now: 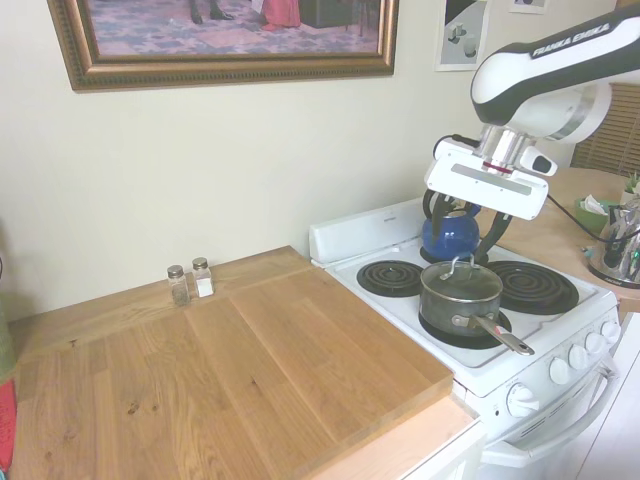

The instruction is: Uncover the lid of the pot

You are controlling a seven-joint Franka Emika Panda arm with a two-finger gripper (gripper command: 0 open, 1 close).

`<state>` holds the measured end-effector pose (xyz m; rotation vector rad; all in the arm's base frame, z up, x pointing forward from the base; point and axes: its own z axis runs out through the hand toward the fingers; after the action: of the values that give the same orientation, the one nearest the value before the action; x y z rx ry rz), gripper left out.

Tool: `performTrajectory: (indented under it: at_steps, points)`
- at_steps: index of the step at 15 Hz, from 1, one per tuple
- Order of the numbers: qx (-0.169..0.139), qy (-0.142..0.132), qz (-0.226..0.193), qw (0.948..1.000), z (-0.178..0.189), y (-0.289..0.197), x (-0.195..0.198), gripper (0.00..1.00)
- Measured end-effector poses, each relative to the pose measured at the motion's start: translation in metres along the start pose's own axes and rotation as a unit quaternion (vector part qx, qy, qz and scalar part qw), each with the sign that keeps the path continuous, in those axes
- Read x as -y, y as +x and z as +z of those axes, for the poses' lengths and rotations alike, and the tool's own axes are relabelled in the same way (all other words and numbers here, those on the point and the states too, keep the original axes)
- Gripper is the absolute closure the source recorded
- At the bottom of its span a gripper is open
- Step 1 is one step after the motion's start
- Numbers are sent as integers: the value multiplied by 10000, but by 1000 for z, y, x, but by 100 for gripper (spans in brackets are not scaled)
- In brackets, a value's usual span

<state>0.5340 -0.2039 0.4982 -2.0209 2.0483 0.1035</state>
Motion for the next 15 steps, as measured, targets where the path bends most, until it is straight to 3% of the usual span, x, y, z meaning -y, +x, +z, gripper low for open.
performTrajectory:
  at_steps: [3,6,15]
  points:
    - [-140,-43,635,9979,5,11,14,100]
    - [-323,-221,1008,9941,25,16,21,100]
    - [-558,-304,1425,9878,39,33,21,100]
